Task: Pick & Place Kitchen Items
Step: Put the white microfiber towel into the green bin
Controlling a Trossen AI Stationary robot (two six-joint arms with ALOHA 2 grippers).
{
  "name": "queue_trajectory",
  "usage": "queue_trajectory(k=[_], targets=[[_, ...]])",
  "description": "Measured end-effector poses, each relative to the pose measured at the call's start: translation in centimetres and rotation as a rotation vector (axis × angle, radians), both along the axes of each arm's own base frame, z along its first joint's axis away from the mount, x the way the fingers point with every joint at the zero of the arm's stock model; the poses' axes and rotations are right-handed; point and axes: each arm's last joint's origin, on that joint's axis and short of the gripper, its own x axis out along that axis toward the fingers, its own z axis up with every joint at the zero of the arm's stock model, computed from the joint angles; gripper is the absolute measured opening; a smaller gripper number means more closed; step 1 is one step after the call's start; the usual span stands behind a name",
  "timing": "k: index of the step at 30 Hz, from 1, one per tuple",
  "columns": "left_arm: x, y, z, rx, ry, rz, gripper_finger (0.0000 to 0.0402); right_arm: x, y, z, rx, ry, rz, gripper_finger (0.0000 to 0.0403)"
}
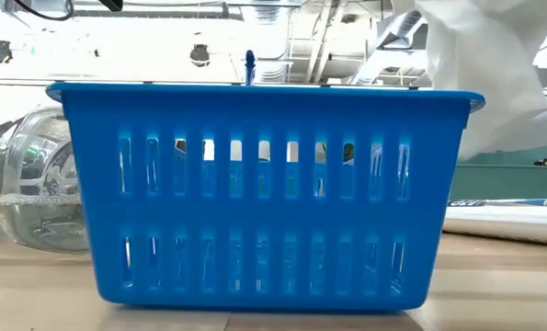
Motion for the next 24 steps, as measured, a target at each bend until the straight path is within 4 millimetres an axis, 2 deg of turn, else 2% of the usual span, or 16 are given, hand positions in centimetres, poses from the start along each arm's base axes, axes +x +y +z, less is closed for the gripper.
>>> queue_trajectory(k=[8, 17, 24], targets=[[0.0, 0.0, 0.0, -0.001, -0.001, 0.000, 0.0102, 0.8, -1.6, -1.0, 0.044, -0.036, -0.089, 0.0007], [0.0, 0.0, 0.0, -0.001, 0.000, 0.000, 0.0102, 2.2, -4.6, -1.9, 0.076, -0.074, -0.267, 0.0008], [0.1, 0.0, 0.0, 0.000, 0.002, 0.000, 0.0102, 2.5, -5.9, -3.9, 0.062, 0.052, -0.274, 0.0008]])
